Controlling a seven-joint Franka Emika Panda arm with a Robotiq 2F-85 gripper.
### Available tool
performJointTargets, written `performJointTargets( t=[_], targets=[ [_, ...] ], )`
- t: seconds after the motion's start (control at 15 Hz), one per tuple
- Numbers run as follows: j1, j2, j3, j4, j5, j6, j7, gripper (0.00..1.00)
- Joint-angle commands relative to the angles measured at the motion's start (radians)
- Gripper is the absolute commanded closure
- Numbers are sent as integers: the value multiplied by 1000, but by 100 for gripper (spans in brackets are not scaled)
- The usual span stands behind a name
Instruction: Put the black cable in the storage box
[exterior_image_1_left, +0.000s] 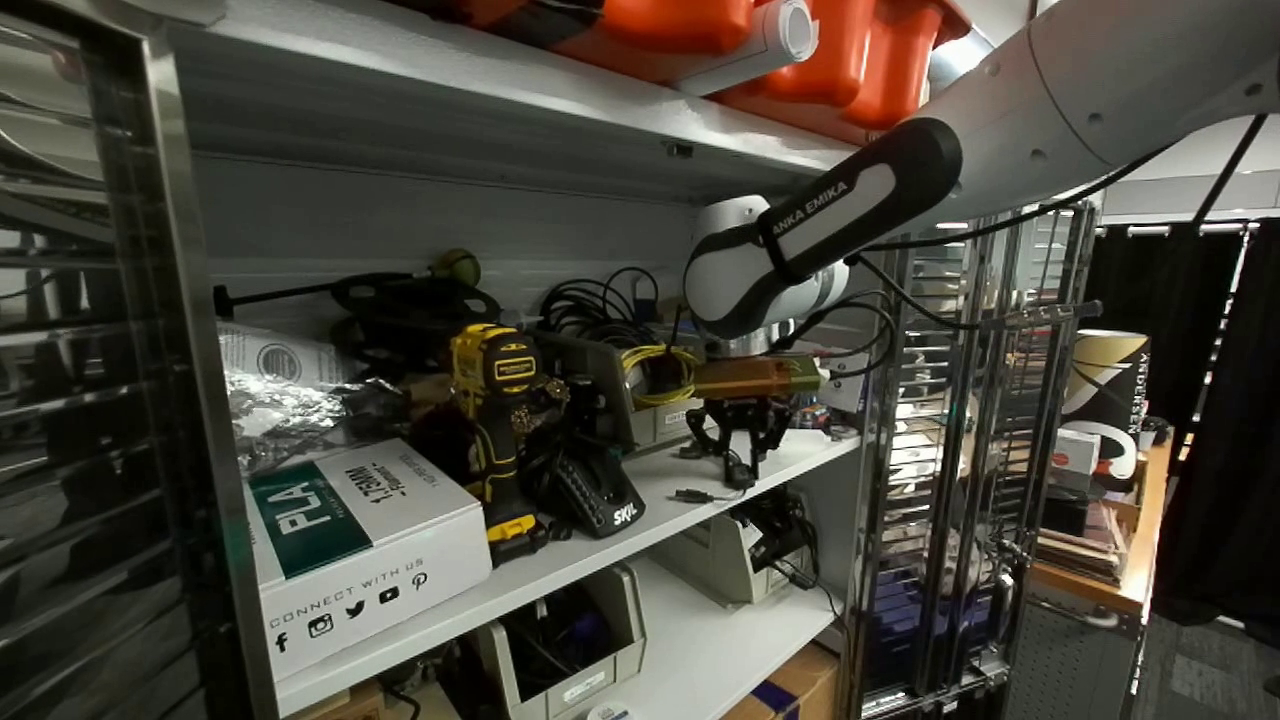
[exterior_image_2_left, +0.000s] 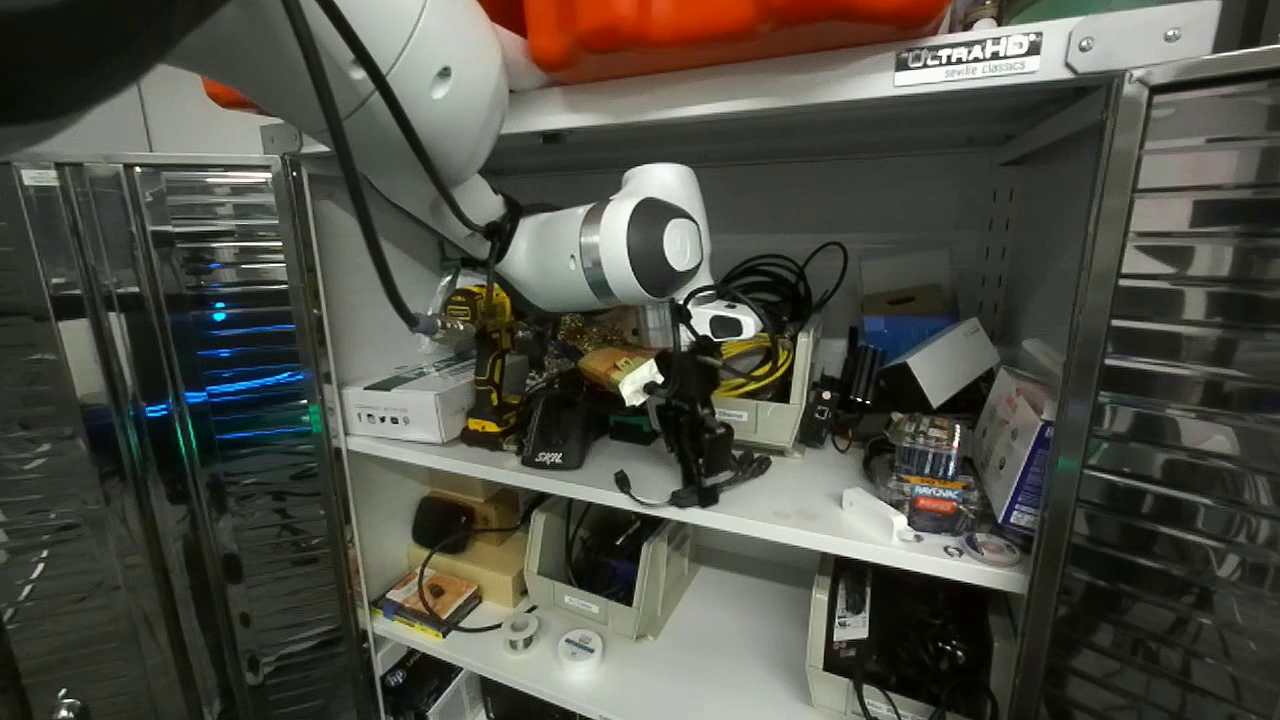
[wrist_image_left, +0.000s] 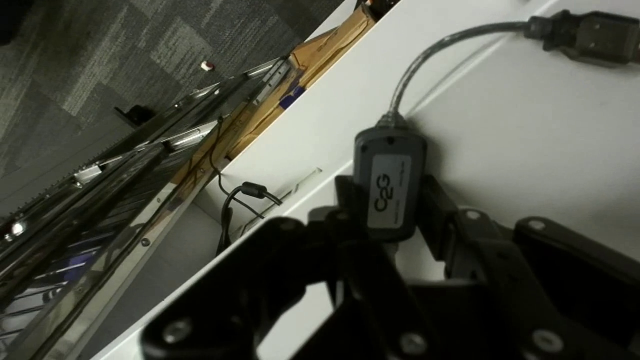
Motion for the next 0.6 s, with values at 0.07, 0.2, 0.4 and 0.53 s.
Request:
performJointTargets(
  t=[0.07,0.2,0.4,0.53],
  targets=[
    [35,-148,0,-194,-69,-18,-11,91],
    [40,-207,3,-272,-101,-16,-1,91],
    [43,-300,7,-395,-186,44,40,91],
    [36,-366,11,-480,-269,135,92,91]
  ],
)
